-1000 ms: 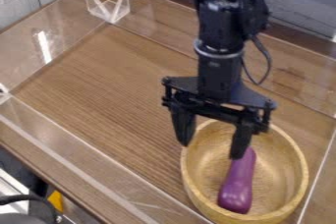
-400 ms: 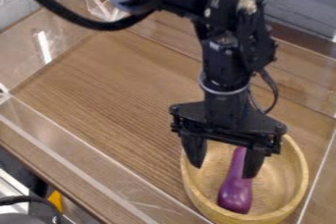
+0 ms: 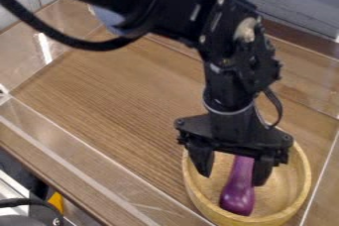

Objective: Remove the purple eggplant from inside the brown bowl and put it on the table

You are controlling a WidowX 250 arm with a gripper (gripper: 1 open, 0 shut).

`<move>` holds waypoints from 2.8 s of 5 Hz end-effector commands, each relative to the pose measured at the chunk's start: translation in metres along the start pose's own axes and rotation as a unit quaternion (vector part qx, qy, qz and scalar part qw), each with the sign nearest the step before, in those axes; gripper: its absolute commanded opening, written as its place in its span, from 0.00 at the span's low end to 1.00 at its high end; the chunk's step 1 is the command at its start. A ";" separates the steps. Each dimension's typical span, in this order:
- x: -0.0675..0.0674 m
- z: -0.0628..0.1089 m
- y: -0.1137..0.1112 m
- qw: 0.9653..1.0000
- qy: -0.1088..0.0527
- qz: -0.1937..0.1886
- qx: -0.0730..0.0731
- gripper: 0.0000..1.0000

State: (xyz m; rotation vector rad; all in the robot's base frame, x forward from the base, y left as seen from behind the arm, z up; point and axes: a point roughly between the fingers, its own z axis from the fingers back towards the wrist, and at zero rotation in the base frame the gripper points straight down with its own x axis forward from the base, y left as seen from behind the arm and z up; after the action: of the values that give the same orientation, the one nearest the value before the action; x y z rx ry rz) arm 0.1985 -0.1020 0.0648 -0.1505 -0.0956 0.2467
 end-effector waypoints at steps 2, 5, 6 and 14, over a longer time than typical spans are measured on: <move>0.006 0.005 -0.013 0.998 -0.059 0.008 -0.023 1.00; 0.008 -0.014 -0.009 0.998 -0.060 0.020 -0.010 1.00; 0.009 -0.020 -0.008 0.998 -0.060 0.024 -0.005 1.00; 0.008 -0.014 -0.003 0.997 -0.062 0.033 0.014 0.00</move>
State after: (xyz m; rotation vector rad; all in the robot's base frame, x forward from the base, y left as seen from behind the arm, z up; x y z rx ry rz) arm 0.2017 -0.0996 0.0416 -0.0812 -0.1679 0.3372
